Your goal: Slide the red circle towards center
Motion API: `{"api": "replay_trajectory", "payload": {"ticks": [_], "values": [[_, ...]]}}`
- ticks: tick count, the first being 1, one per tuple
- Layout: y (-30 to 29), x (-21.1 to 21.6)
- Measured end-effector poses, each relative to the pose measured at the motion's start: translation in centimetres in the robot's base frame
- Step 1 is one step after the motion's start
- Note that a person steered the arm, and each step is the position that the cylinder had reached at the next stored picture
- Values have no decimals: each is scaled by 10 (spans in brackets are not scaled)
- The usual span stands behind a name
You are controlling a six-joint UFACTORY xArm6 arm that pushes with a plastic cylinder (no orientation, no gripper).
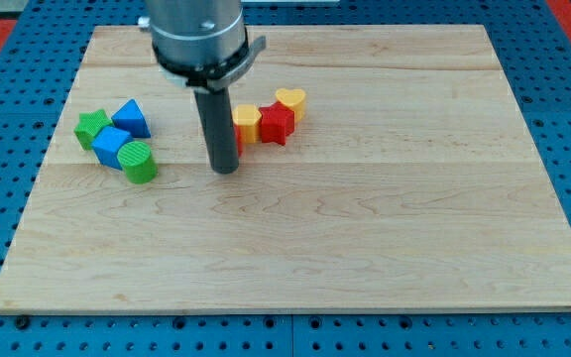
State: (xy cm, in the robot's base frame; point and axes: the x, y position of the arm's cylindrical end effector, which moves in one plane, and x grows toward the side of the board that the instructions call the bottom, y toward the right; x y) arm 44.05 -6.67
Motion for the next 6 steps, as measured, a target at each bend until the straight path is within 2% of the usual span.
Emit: {"api": "replay_trajectory", "payload": {"ticks": [1,2,3,4,5,6], "values": [[24,-21],[33,-21],[14,4],[-44,-18],[-54,-25],[-33,-37]]}}
